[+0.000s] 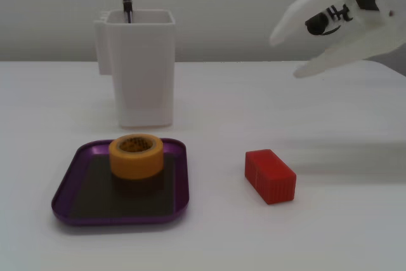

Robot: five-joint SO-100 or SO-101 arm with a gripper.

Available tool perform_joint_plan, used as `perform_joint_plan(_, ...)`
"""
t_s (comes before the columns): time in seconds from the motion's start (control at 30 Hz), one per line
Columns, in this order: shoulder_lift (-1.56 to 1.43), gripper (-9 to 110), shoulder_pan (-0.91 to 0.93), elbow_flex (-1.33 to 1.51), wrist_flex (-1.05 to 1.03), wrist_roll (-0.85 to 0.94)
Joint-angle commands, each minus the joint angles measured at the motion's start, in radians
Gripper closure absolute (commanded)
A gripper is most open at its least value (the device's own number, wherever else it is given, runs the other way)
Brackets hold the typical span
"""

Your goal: Pick up the red cube and place it in the box.

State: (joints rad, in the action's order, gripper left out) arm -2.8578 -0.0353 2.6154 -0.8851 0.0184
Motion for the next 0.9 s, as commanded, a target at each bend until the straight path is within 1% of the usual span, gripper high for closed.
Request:
perform_joint_plan(0.0, 0.327, 84, -0.044, -0.262, -0.103, 0.009)
perform_joint_plan(0.13, 0.641, 80, -0.146, -0.515, -0.236, 0.002)
perform_joint_plan(0.23, 0.831, 80, -0.212, -0.657, -0.259, -0.002)
perform_joint_plan(0.4, 1.072, 80, -0.219, -0.816, -0.255, 0.0)
perform_joint_plan(0.67, 1.322, 80, -0.204, -0.868, -0.242, 0.008)
perform_joint_plan(0.87, 1.367, 80, -0.143, -0.856, -0.17, 0.014)
